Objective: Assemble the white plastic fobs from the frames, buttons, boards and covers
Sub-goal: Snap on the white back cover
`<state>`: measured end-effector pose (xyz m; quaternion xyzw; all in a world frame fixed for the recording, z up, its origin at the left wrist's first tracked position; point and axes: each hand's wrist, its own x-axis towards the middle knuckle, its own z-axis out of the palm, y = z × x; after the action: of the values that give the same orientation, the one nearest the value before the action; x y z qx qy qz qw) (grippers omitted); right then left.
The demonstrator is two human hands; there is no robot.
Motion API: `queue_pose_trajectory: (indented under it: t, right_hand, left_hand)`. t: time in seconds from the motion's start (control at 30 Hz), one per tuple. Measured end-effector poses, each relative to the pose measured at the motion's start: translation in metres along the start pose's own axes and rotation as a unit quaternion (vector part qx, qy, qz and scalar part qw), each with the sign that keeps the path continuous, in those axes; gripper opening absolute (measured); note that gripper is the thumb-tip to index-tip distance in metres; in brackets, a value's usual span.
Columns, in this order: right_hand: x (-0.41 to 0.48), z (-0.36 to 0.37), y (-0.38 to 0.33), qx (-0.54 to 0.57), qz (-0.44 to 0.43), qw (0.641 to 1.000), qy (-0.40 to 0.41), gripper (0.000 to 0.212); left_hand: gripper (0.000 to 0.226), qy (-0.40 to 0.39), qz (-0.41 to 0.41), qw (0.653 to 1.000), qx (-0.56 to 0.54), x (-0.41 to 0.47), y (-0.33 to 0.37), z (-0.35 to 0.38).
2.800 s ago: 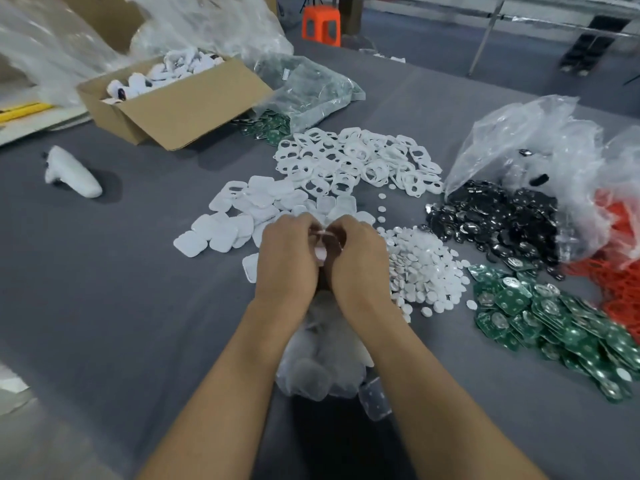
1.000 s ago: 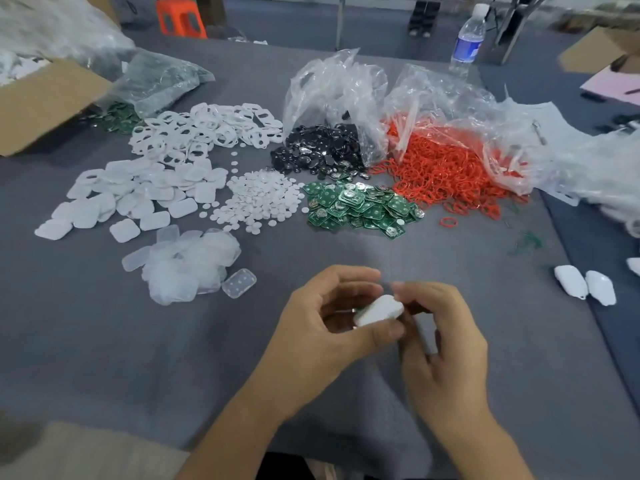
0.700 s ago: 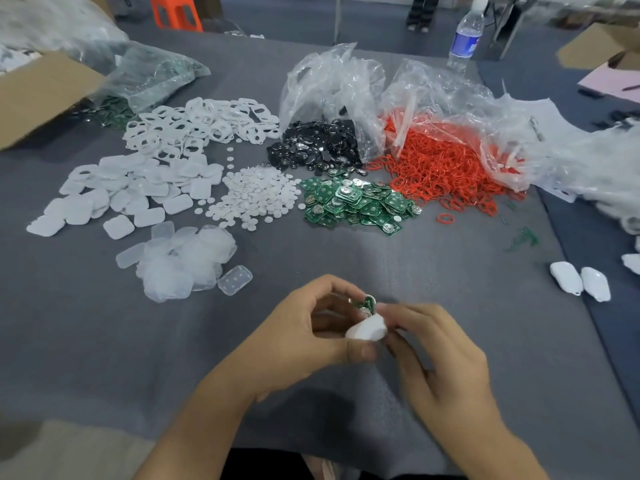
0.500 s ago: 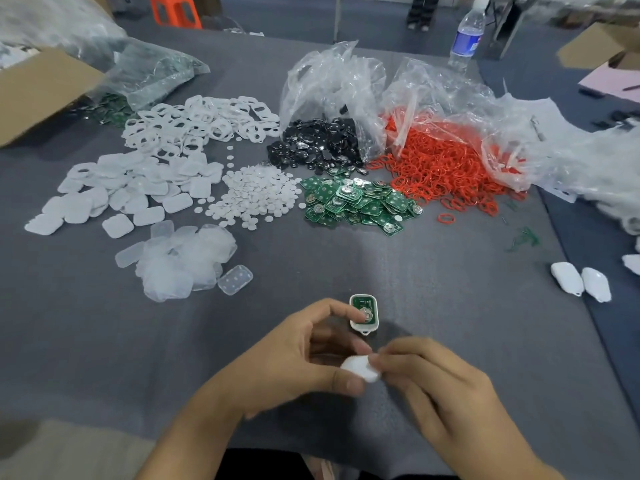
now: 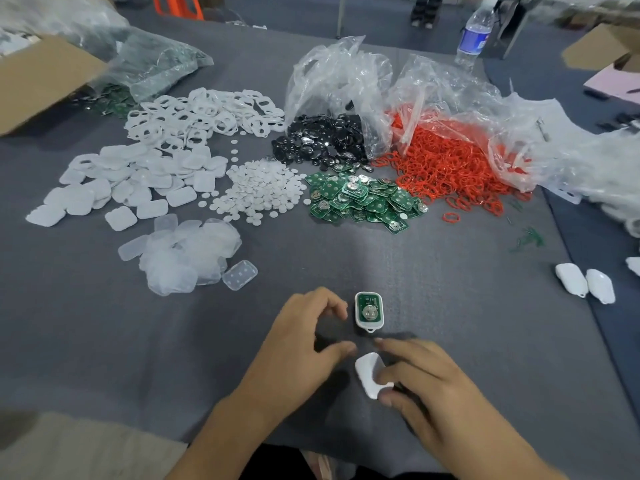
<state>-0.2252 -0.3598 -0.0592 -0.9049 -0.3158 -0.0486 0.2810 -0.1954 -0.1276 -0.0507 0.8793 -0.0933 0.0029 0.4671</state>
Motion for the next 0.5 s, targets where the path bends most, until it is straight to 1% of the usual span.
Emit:
queue_pose_trajectory:
  t: [0.07, 0.13, 0.23, 0.37, 0.5]
  right_hand:
    - [0.007, -0.005, 0.001, 0.0, -0.011, 0.999, -0.051, 0.011]
    - [0.01, -0.009, 0.001, -0.013, -0.021, 0.996, -0.09, 0.018]
    - [0.012, -0.013, 0.002, -0.023, -0.026, 0.992, -0.125, 0.024]
    - [0.014, -0.021, 0.002, 0.028, 0.003, 0.995, -0.101, 0.028]
    - [0.032, -0.031, 0.011, 0.033, 0.072, 0.997, -0.012, 0.037]
  left_hand:
    - [0.046, -0.023, 0.018, 1.0, 0.004, 0.011, -0.002, 0.001]
    - [0.047, -0.042, 0.026, 0.999, -0.003, 0.02, -0.005, 0.003]
    - [0.052, -0.05, 0.029, 0.998, -0.011, 0.028, -0.009, 0.008]
    - [0.062, -0.058, 0.021, 0.998, -0.005, 0.03, -0.016, 0.012]
    - [0.071, -0.063, -0.006, 0.996, -0.058, 0.033, -0.019, 0.009]
